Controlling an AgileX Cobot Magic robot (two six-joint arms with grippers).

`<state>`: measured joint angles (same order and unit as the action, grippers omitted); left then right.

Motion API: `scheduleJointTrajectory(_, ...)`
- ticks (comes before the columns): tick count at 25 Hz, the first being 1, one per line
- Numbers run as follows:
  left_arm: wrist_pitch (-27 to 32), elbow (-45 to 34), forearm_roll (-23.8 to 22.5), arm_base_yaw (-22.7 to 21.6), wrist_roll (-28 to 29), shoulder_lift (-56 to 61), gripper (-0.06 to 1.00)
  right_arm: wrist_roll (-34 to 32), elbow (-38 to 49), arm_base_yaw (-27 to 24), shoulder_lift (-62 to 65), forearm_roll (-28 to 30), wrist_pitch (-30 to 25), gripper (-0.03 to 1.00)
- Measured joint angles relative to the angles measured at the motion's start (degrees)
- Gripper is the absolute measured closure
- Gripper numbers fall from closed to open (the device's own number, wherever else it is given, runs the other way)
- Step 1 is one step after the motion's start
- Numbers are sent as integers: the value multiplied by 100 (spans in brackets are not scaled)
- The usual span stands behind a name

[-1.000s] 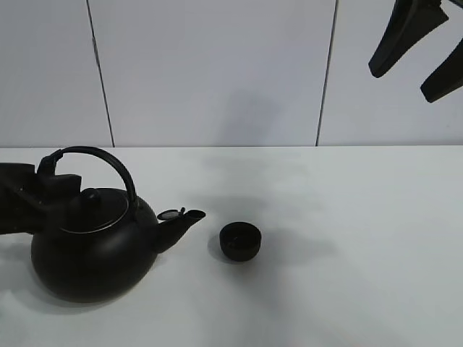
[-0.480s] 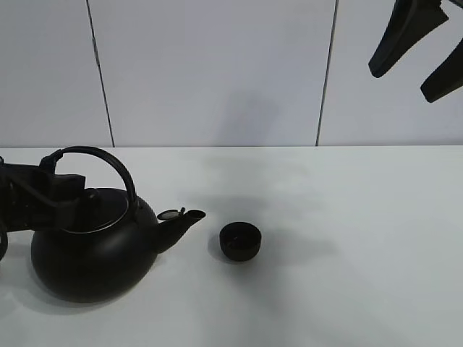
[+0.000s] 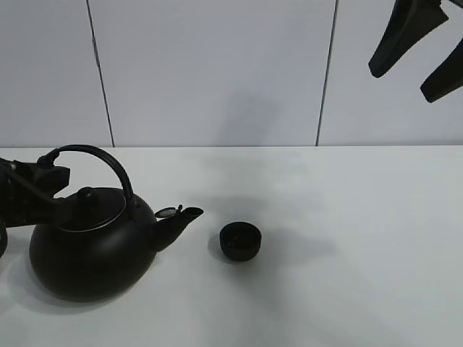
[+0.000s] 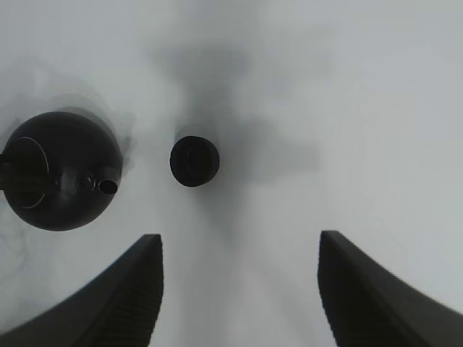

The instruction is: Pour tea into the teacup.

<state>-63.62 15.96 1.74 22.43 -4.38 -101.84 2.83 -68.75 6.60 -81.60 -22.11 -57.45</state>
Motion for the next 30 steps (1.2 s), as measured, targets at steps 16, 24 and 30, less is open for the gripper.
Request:
scheduleJointTrajectory(16, 696, 245, -95, 53, 214, 993, 82, 0, 0, 0, 0, 0, 0, 54)
scheduleJointTrajectory(24, 1553, 749, 1036, 910, -75, 1127, 82, 0, 0, 0, 0, 0, 0, 54)
scheduleJointTrajectory(30, 1576, 990, 2946, 1658, -1293, 1127, 83, 0, 0, 0, 0, 0, 0, 54)
